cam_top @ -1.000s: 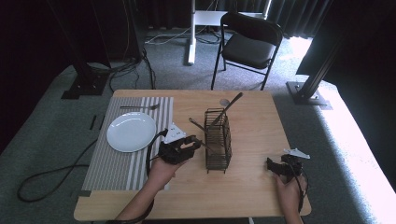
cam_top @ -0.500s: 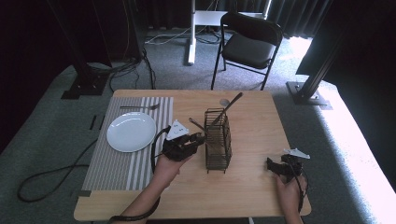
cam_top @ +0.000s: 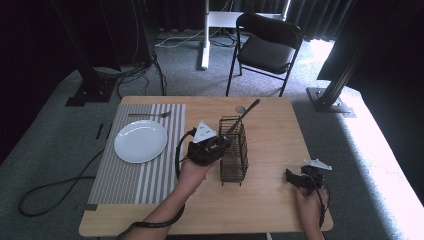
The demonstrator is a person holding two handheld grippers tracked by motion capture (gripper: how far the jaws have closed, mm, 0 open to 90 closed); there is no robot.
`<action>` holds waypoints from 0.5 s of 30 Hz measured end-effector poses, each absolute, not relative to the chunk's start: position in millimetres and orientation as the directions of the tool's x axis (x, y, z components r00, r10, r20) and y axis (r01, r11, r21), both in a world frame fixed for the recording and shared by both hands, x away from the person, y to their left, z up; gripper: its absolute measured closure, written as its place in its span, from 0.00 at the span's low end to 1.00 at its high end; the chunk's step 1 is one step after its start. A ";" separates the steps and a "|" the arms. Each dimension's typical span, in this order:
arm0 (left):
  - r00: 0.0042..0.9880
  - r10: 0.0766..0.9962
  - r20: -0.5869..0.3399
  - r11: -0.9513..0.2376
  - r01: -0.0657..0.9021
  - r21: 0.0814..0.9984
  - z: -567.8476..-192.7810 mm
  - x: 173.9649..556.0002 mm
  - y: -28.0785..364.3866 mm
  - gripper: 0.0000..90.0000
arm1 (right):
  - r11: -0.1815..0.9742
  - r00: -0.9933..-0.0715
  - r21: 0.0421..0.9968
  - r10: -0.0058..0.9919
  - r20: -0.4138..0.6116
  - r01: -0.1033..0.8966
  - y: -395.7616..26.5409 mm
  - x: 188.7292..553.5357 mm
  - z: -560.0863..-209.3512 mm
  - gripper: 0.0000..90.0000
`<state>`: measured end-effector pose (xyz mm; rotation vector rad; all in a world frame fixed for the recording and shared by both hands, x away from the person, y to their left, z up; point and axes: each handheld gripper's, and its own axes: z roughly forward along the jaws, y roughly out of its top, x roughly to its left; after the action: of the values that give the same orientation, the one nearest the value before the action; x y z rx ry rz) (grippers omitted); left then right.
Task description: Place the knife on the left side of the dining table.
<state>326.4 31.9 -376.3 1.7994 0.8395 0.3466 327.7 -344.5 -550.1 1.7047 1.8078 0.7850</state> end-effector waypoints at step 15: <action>0.677 0.725 -0.126 -0.158 0.342 0.926 -377.6 332.8 15.9 0.85 | 0.035 -0.064 0.723 0.998 0.013 0.690 -344.5 327.7 -550.1 0.13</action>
<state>332.8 15.9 -377.6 1.7588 0.8574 0.4225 327.7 -344.5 -550.1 1.7050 1.8078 0.7850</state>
